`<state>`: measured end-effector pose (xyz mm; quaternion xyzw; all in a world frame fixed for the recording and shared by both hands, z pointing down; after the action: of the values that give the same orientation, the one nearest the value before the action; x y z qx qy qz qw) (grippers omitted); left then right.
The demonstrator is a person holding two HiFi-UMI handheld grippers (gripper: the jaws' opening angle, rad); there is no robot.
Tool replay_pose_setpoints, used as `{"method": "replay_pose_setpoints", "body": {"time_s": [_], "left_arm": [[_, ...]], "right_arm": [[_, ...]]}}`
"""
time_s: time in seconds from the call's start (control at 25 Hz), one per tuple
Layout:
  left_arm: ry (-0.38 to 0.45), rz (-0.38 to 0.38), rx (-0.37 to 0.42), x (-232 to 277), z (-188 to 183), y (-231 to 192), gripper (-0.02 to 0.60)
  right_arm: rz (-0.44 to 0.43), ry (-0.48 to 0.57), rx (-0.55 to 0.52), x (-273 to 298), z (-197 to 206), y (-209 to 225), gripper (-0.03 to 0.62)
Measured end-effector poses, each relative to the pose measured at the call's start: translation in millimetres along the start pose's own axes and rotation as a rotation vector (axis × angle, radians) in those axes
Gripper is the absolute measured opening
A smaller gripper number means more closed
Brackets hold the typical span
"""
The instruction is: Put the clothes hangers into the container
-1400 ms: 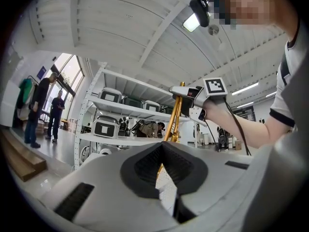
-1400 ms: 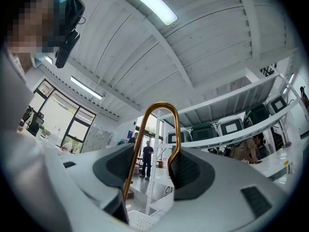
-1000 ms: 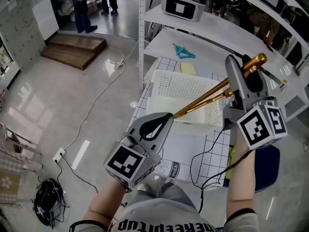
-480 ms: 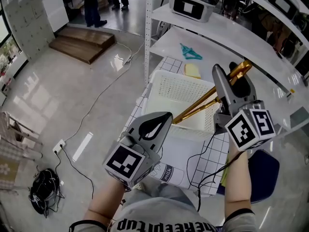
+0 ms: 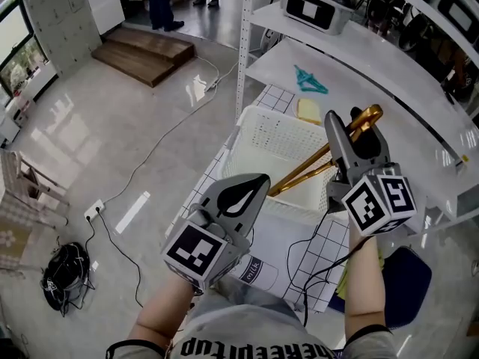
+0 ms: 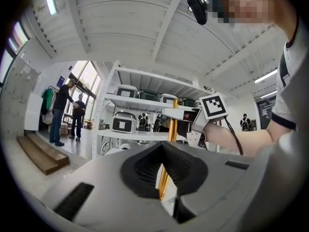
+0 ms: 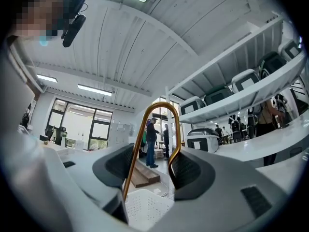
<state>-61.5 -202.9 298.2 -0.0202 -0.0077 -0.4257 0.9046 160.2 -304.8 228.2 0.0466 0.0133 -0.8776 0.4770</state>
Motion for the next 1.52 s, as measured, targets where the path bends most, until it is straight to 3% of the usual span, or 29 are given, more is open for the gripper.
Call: {"method": "replay_pose_setpoints", "body": {"time_s": [0.24,0.6,1.52], "left_arm": [[-0.055,-0.043,-0.052,5.9,5.1,-1.0,0.017],[-0.071,-0.087,-0.06,14.3,12.2,-7.5,0.017],[-0.084,-0.089,-0.073,31.8,18.1,-16.3,0.017]], "right_arm": [[-0.029,-0.027,0.042,15.6,26.9,8.7,0.27],[-0.061,-0.06,0.097,31.2,57.5,16.3,0.273],[-0.097,-0.168,0.127,44.5,96.8,24.3,0.283]]}}
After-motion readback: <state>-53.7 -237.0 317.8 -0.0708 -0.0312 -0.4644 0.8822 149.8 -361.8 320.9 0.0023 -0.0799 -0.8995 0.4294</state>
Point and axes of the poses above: the fingertips, and each gripper's own axes: x forward along the fingers, y to its right, z out of its underside, the point moved 10 cm from there along -x, backward along the fingers, and after that the axes turned 3 degrees about -y, right-handed, at the moved point
